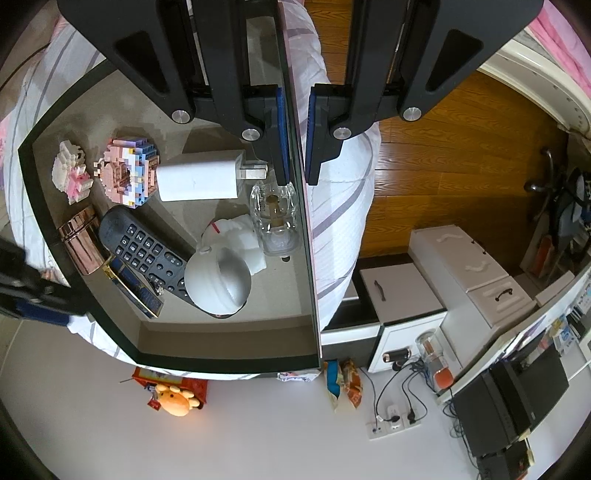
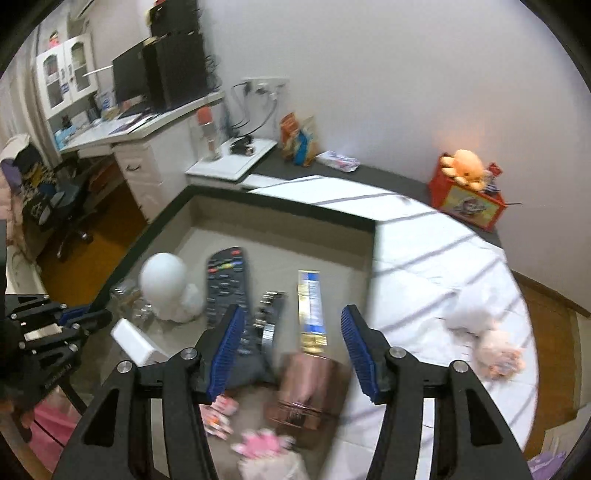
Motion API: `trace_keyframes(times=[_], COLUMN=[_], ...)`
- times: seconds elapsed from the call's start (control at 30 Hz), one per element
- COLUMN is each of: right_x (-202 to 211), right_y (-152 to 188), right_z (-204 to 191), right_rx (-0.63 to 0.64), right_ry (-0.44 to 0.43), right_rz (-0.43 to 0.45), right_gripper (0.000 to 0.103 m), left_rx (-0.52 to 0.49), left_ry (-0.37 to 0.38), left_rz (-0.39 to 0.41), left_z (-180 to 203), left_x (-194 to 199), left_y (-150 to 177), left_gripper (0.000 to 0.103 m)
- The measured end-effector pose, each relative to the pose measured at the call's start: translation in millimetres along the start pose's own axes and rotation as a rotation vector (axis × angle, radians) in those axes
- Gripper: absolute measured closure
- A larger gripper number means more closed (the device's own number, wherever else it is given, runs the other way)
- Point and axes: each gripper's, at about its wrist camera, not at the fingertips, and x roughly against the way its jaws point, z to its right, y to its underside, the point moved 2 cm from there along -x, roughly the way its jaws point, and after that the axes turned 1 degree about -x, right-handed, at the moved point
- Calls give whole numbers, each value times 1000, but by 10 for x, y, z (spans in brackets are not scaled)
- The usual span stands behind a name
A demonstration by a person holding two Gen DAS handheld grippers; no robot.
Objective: Organize rigid objects
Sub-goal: 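Carry the black remote into the tray beside the figurine and release, then move the right tool to the pig doll and grasp it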
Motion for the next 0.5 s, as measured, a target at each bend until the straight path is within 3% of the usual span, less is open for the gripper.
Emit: trace_keyframes(times=[0.07, 0.5], right_x=[77, 49], right_y=[54, 599], right_z=[198, 1528], right_rx=[-28, -286], right_ry=[38, 202], right_rz=[16, -31], right_gripper=[37, 37], left_rx=[1, -2], left_ry=[-2, -6], left_rz=[0, 0], left_z=[6, 0], left_x=[5, -18], left_y=[0, -43], left_gripper=[94, 94])
